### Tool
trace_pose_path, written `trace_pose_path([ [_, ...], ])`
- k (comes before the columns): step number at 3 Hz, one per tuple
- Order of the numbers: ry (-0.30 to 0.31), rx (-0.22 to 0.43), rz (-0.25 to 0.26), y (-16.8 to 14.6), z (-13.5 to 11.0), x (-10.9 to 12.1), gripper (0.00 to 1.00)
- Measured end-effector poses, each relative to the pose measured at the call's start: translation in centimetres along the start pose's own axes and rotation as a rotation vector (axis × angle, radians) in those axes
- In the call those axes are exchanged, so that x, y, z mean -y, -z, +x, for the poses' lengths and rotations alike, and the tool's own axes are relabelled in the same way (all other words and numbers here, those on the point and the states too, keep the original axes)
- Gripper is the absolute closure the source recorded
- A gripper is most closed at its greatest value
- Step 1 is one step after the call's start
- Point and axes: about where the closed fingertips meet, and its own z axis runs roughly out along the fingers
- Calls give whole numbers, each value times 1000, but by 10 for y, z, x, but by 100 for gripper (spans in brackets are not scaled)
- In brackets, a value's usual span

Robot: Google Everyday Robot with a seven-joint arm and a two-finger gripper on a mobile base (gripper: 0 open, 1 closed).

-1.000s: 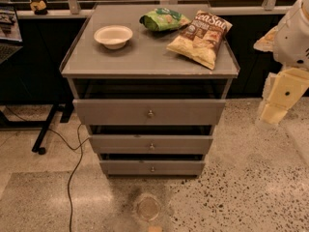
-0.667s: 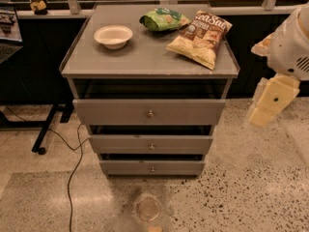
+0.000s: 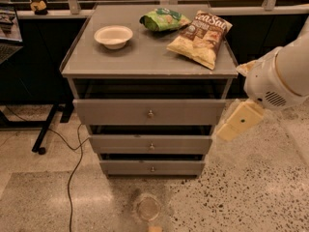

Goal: Open bottom drawer

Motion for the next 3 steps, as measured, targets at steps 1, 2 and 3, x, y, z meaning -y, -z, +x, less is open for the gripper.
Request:
trace_pose_path([
  [1,-48,21,8,-31,-3,-6,0],
  [2,-98,1,-9,-61,2,-8,0],
  [3,-159,-50,-24,-81,15,-3,0],
])
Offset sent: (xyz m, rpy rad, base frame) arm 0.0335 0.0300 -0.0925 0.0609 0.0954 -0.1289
